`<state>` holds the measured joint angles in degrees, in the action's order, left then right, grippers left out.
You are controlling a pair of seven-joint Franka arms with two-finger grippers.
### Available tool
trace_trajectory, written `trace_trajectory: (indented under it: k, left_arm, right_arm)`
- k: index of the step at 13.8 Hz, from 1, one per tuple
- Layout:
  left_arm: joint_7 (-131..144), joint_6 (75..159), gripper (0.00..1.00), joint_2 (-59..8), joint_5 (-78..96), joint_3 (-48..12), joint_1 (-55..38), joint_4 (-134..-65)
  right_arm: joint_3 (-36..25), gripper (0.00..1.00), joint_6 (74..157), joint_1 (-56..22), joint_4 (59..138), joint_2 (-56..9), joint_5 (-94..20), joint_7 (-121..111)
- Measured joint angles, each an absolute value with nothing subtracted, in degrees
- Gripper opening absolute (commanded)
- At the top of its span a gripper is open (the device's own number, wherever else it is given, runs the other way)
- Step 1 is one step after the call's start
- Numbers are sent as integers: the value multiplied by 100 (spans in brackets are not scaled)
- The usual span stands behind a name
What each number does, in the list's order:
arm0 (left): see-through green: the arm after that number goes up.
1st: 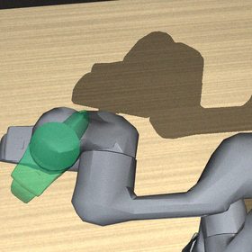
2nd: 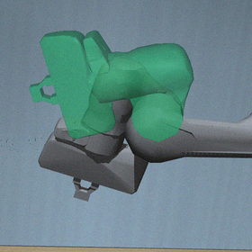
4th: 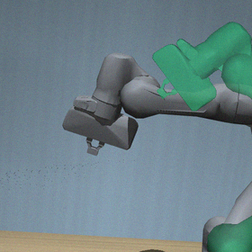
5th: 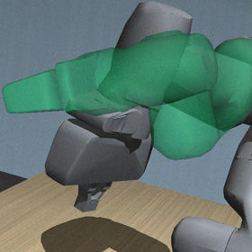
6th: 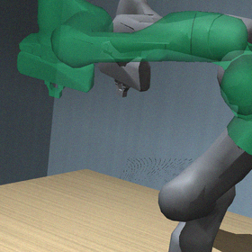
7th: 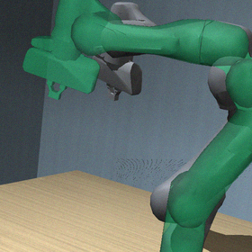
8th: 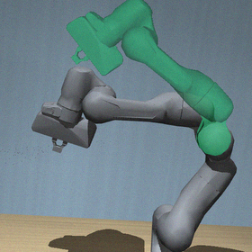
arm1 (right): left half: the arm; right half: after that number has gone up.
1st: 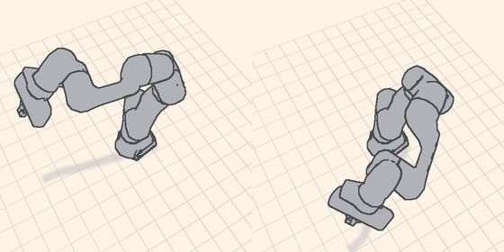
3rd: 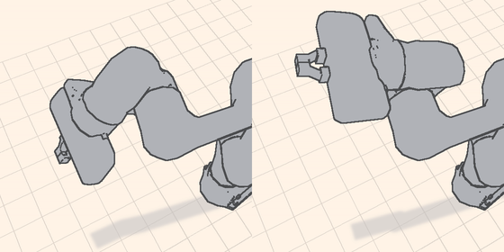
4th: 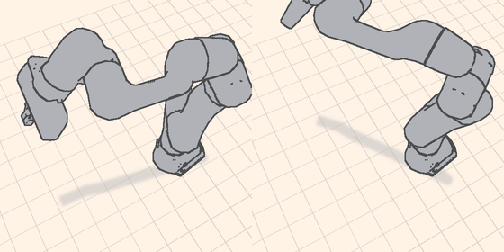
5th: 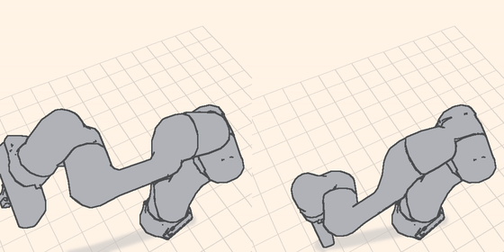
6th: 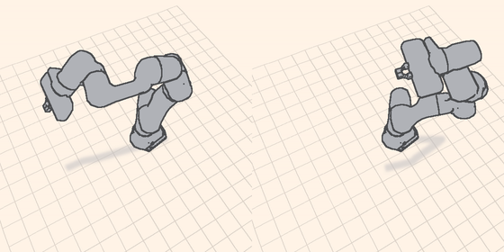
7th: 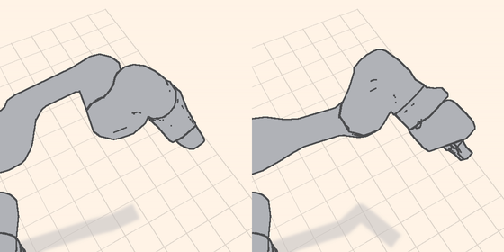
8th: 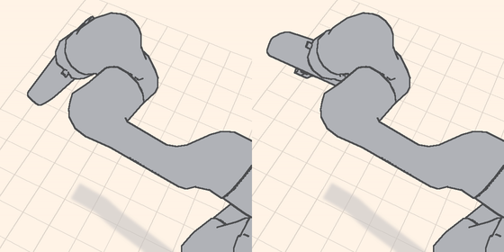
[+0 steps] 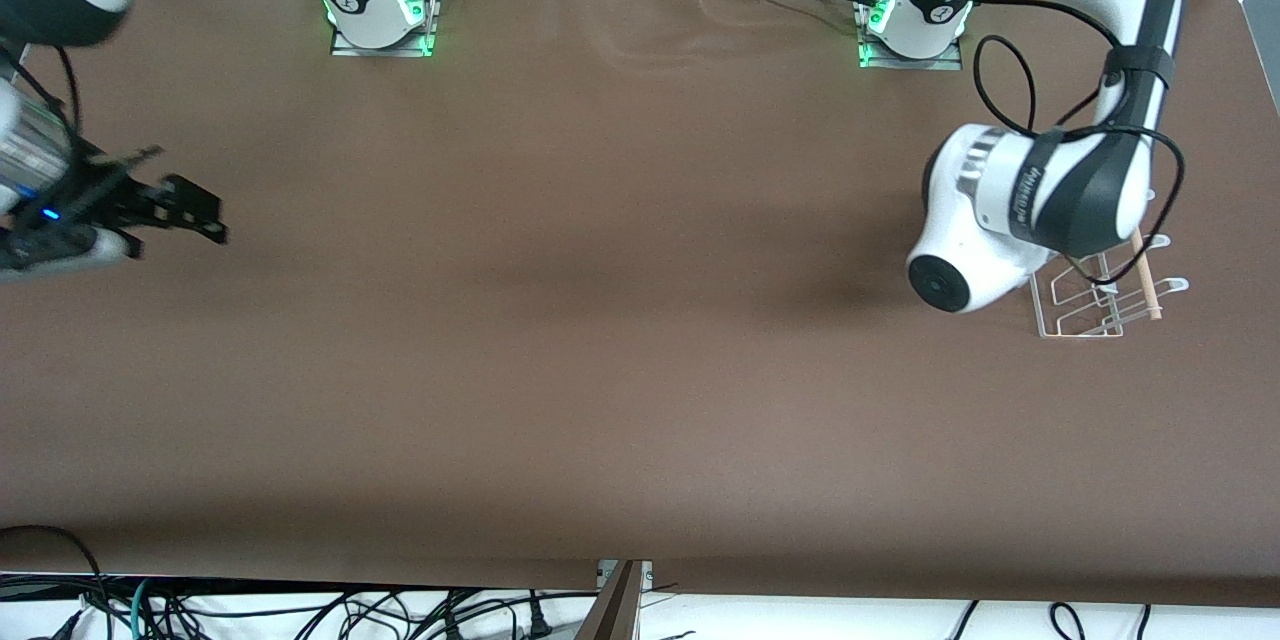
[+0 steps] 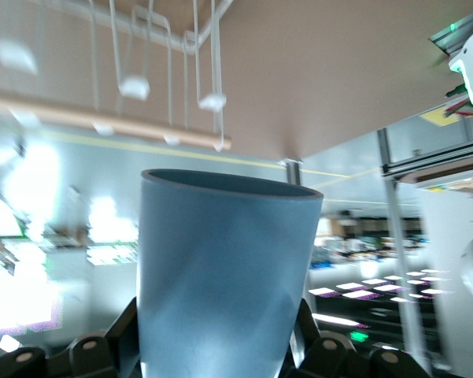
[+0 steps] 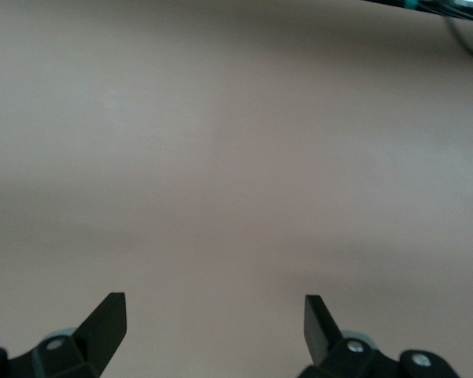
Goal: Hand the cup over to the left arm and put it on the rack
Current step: 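Lower the cup onto a rack peg with the left gripper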
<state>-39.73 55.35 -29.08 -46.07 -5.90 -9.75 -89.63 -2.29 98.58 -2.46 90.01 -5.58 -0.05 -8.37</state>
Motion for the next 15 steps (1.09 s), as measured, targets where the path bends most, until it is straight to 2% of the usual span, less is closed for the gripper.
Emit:
trace_trajectory:
  k: [2, 7, 15]
  left_arm:
    - [-3422, 5324, 3, -3075, -4607, -572, -806, -9178]
    - [-2679, 5305, 2, -3364, -4598, -558, -311, -9356]
    - [-2072, 5866, 0, -3437, -4346, -560, 8, -9914]
  right_arm:
    - [-231, 100, 9678, -113, 9218, -294, 262, -838]
    - [-225, 100, 9407, 67, 9279, -165, 376, -841]
    - [-98, 100, 8813, 69, 9287, -164, 462, -204]
